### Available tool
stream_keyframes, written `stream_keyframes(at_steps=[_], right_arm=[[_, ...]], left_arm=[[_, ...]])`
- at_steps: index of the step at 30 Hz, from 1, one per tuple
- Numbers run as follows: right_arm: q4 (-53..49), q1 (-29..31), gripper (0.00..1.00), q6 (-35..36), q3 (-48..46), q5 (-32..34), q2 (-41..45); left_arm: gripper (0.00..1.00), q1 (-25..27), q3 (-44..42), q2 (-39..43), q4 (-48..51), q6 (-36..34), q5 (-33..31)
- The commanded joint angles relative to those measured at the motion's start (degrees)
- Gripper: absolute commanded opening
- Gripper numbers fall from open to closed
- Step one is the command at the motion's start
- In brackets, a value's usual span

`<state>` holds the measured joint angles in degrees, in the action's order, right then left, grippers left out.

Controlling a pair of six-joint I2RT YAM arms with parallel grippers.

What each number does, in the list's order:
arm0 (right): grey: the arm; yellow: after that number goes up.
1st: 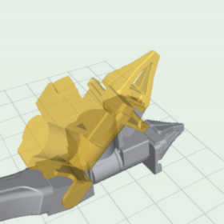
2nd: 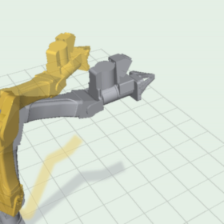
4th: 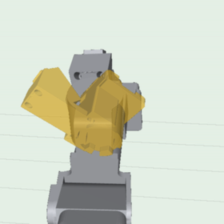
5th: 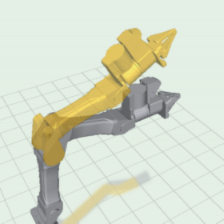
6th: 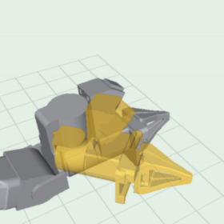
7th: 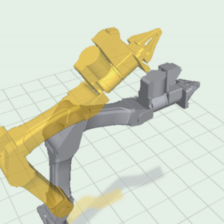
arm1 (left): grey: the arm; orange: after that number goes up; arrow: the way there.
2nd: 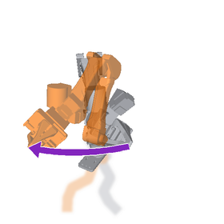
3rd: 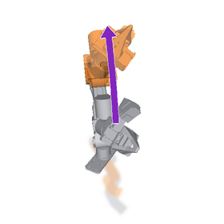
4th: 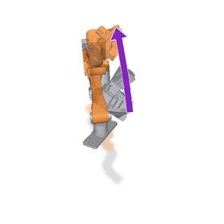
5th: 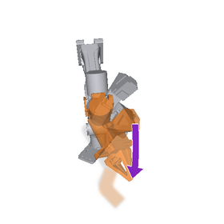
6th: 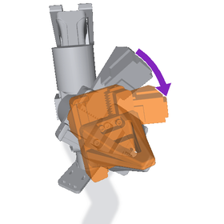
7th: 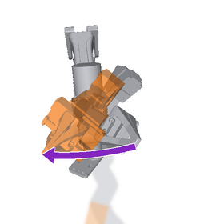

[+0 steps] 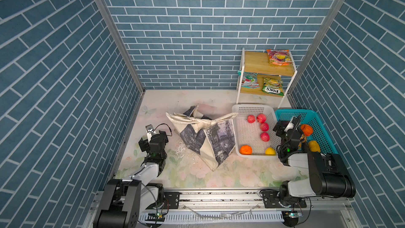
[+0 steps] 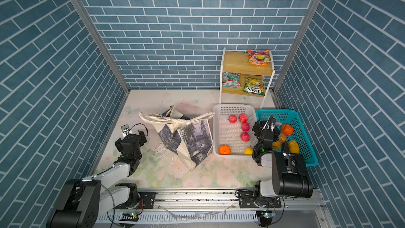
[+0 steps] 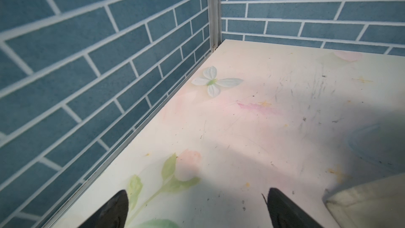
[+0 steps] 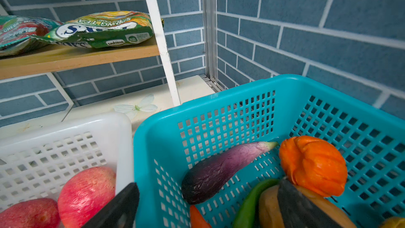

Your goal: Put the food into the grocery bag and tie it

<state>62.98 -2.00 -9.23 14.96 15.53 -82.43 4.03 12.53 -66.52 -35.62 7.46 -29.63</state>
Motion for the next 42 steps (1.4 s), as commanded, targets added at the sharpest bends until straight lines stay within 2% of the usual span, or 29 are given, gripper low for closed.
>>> stream_keyframes(at_steps=[1, 2, 3, 5, 6, 9, 10, 12, 13, 14, 15, 17, 18, 19, 26, 29, 32, 42], right_arm=[[2.9, -0.3, 0.99, 2.8, -0.7, -4.5, -5.9], [3.5, -0.3, 0.98, 3.0, -0.7, -4.6, -6.6], [-1.5, -0.4, 0.98, 2.4, 0.2, -4.5, -4.7], [1.4, -0.5, 0.99, 3.1, 0.4, -5.6, -6.3], [-1.7, -0.5, 0.99, 2.8, 0.7, -5.4, -5.1], [-2.7, -0.6, 0.98, 2.7, 1.3, -5.8, -5.1], [-2.3, -0.7, 0.98, 2.8, 1.7, -5.9, -5.7], [-4.3, -0.7, 0.98, 2.7, 2.3, -5.8, -5.3], [-3.7, -0.7, 0.98, 2.9, 2.4, -5.9, -5.8], [-4.4, -0.6, 0.98, 2.7, 2.6, -5.7, -5.5], [-4.5, -0.7, 0.96, 2.7, 2.5, -5.7, -5.4], [-4.6, -0.7, 0.85, 2.8, 2.6, -5.5, -5.4], [-4.4, -0.7, 0.96, 2.7, 2.7, -5.3, -5.6], [-4.8, -0.6, 0.99, 2.7, 2.9, -5.3, -5.5], [-9.0, -0.6, 0.99, 3.3, 5.1, -5.6, -5.6], [-11.1, -0.5, 0.99, 4.6, 6.4, -9.4, -5.8], [-13.5, -0.6, 0.99, 6.8, 7.7, -15.2, -5.8], [-13.6, -0.6, 0.99, 6.8, 7.6, -15.3, -5.9]], left_arm=[[1.00, -0.9, 1.4, -2.9, -8.4, -2.6, 5.4], [1.00, -1.5, 0.4, -4.0, -11.9, -2.6, 7.0], [1.00, -2.0, -0.1, -5.0, -14.6, -2.6, 8.3], [1.00, -2.7, 1.1, -4.7, -11.9, -2.4, 10.1], [1.00, -2.8, 1.2, -5.2, -12.6, -2.5, 10.7], [1.00, -3.1, 1.7, -6.2, -13.2, -3.7, 12.7], [1.00, -3.1, 1.1, -7.6, -15.2, -4.5, 13.4], [1.00, -3.3, -0.9, -15.9, -28.1, -5.0, 13.7], [1.00, -3.5, -1.5, -19.9, -33.8, -6.0, 16.0], [1.00, -3.5, -0.7, -21.9, -34.4, -6.1, 15.9], [1.00, -3.5, -0.3, -21.8, -33.7, -6.2, 15.9], [1.00, -3.5, 2.0, -19.7, -26.2, -6.0, 16.5], [1.00, -3.5, 2.4, -20.6, -27.0, -6.5, 17.0], [1.00, -3.3, 3.0, -21.0, -26.5, -6.9, 17.2], [1.00, -1.8, 8.2, -20.7, -16.4, -8.6, 17.6], [1.00, -1.8, 8.1, -20.8, -16.7, -8.8, 18.7], [0.99, -1.8, 9.3, -21.0, -14.4, -10.9, 23.6], [1.00, -1.8, 9.5, -21.1, -14.3, -11.1, 24.1]])
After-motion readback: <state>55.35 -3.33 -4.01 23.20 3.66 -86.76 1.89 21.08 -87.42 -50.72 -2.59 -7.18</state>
